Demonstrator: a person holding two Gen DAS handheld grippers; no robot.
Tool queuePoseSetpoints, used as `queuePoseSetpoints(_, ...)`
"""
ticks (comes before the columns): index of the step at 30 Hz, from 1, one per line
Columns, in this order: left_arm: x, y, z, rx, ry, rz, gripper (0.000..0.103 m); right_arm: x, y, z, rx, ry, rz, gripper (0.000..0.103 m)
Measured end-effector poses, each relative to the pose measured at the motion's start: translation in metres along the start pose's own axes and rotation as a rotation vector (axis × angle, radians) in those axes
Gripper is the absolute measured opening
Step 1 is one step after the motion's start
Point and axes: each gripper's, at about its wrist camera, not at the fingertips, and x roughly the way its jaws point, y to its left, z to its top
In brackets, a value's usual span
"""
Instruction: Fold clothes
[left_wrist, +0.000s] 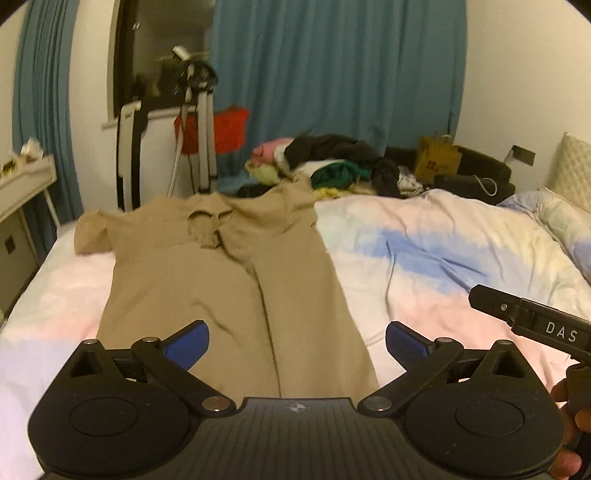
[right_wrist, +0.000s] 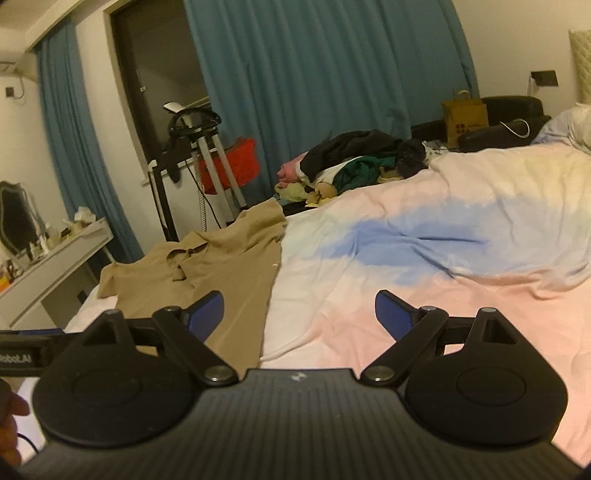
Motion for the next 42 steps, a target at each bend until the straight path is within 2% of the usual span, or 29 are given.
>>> queuePoseSetpoints(6,-0.01,0.015,-0.016,-0.022,-0.022,0.028,0.103,0.001,0.002,-0.004,-0.009,0.003,0.006,0.09)
queuePoseSetpoints(9,-0.023,0.032,-0.015,-0.051,-0.043,0.038,0.103,0.006,0.007,-0.002,-0.021,0.028,0.06,0.09)
queuePoseSetpoints(16,-0.046,0.077,-0.012,-0.132,-0.087,0.059,0.103,0.069,0.05,0.019,-0.168,0.16,0.163,0.09)
queuePoseSetpoints(20,-0.058,0.11,-0.013,-0.218,-0.103,0.075,0.103,0.13,0.102,0.028,-0.287,0.238,0.227,0.09)
queuePoseSetpoints(23,-0.066,0.132,-0.019,-0.253,-0.128,0.104,0.103,0.186,0.155,0.03,-0.352,0.279,0.287,0.09)
queuePoseSetpoints(25,-0.065,0.144,-0.024,-0.265,-0.131,0.135,0.103,0.223,0.2,0.027,-0.406,0.288,0.345,0.09)
queuePoseSetpoints(31,-0.032,0.187,-0.04,-0.373,-0.064,0.138,0.103,0.325,0.326,-0.003,-0.545,0.273,0.524,0.09)
queuePoseSetpoints(35,-0.01,0.209,-0.05,-0.437,-0.024,0.133,0.103,0.377,0.382,-0.024,-0.635,0.251,0.562,0.089)
queuePoseSetpoints(37,-0.003,0.217,-0.054,-0.463,-0.008,0.131,0.103,0.396,0.398,-0.034,-0.657,0.262,0.561,0.083)
queuePoseSetpoints(39,0.004,0.224,-0.059,-0.482,0.011,0.131,0.103,0.407,0.407,-0.046,-0.715,0.267,0.524,0.056)
queuePoseSetpoints(40,0.006,0.225,-0.06,-0.483,0.016,0.133,0.103,0.41,0.409,-0.051,-0.744,0.253,0.498,0.05)
queuePoseSetpoints(42,0.006,0.223,-0.061,-0.461,0.015,0.147,0.103,0.414,0.408,-0.052,-0.729,0.247,0.502,0.025)
